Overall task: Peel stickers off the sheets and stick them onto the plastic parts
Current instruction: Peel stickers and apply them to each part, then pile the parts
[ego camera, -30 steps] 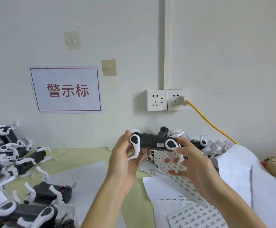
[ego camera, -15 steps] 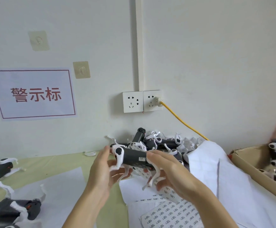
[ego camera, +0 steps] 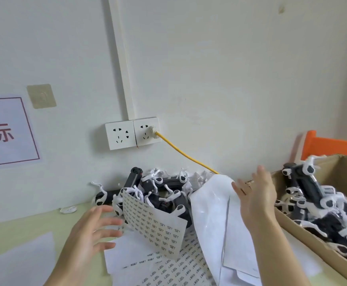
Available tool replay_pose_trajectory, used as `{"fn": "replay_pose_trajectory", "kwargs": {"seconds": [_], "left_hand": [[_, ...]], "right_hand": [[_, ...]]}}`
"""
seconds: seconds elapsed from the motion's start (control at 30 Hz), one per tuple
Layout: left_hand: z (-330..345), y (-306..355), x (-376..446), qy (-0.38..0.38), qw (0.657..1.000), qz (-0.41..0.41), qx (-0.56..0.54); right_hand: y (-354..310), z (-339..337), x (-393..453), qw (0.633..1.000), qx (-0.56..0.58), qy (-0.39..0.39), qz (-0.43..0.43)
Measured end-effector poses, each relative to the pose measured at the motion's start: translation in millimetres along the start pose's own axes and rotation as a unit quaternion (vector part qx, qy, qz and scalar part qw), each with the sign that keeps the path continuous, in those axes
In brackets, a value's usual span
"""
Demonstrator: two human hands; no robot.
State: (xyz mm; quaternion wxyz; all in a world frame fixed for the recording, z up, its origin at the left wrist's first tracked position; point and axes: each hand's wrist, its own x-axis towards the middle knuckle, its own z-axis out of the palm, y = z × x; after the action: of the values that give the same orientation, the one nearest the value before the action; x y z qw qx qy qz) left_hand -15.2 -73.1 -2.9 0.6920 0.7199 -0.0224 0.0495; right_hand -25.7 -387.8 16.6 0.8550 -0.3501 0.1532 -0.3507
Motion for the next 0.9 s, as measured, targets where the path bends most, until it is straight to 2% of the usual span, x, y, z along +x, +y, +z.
{"fn": "replay_pose_trajectory", "kwargs": {"seconds": [0.07, 0.17, 0.33, 0.43, 0.6, 0.73, 0.77, 0.83, 0.9], "left_hand": [[3, -2, 0, -0.012, 0.999, 0.012, 0.045], [4, -2, -1, -0.026, 0.988, 0.034, 0.151], [-20, 14, 20, -0.043, 0.939, 0.065, 0.334], [-59, 22, 50, -0.038, 0.885, 0.068, 0.459], [-151, 39, 102, 0.0, 0.765, -0.007, 0.643], [-237, 45, 120, 0.067, 0.633, -0.113, 0.763], [-258, 45, 119, 0.086, 0.61, -0.152, 0.773], [-291, 40, 116, 0.116, 0.597, -0.235, 0.758], [-312, 29, 113, 0.089, 0.613, -0.293, 0.729]], "right_hand": [[9, 6, -3, 0.994, -0.11, -0.018, 0.017], [29, 24, -24, 0.962, -0.251, -0.107, 0.009], [72, 54, -75, 0.849, -0.437, -0.292, -0.051], [96, 66, -99, 0.776, -0.489, -0.383, -0.109], [114, 68, -113, 0.712, -0.534, -0.398, -0.223], [123, 74, -116, 0.687, -0.592, -0.361, -0.219], [126, 76, -116, 0.687, -0.598, -0.354, -0.211], [131, 78, -116, 0.689, -0.607, -0.341, -0.202], [134, 77, -115, 0.689, -0.615, -0.329, -0.198]]}}
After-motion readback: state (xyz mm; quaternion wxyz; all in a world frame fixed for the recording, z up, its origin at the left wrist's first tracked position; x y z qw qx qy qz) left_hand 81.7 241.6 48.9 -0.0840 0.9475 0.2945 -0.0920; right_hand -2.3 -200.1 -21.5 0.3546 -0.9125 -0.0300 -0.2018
